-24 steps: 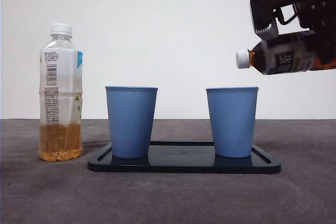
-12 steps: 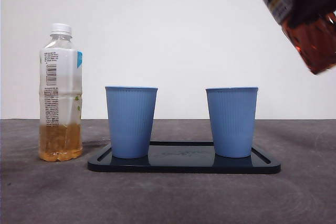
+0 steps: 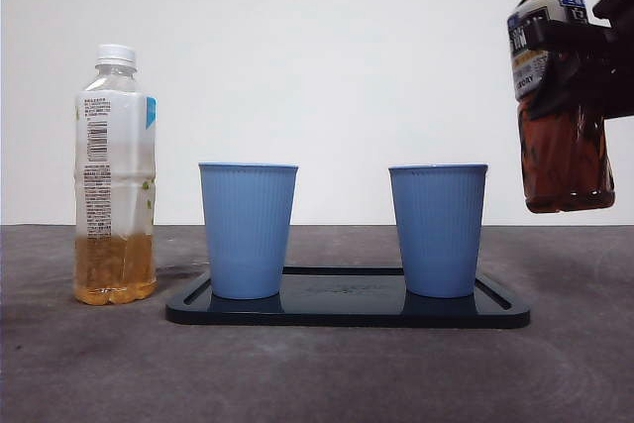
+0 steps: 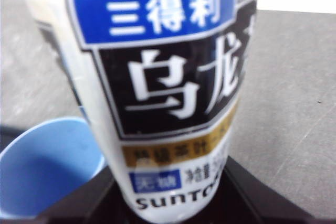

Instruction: Pour the drink into the cup

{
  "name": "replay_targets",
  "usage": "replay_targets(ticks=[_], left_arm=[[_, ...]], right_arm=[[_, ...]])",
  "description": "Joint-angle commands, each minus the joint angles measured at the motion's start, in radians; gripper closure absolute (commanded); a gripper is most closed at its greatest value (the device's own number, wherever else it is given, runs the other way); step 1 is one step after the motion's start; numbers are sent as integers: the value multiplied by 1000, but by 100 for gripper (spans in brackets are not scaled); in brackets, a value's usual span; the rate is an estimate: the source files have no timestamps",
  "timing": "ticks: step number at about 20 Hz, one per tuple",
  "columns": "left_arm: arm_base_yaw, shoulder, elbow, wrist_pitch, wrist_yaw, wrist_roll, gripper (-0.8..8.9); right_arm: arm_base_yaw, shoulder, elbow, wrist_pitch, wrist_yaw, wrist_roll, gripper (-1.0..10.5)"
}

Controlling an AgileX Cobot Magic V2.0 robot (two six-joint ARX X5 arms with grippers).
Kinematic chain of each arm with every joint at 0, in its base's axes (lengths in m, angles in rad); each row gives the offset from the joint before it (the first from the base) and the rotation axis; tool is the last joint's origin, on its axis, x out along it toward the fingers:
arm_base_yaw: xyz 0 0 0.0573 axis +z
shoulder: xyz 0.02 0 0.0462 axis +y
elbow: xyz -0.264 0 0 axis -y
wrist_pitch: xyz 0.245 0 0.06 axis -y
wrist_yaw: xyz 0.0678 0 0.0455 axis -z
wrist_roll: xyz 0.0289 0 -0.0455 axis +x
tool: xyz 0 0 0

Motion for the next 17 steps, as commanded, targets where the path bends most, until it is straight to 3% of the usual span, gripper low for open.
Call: replay_targets(ticks=[1, 10, 17], left_arm=[[-2, 2, 18, 10, -2, 16, 344], [-2, 2, 18, 7, -2, 16, 344], [-2, 2, 18, 4, -2, 16, 344]], right_arm=[[-11, 43, -16, 108, -11, 28, 815], [-43, 238, -43, 337, -33, 23, 815], [-51, 303, -43, 361, -49, 15, 814]])
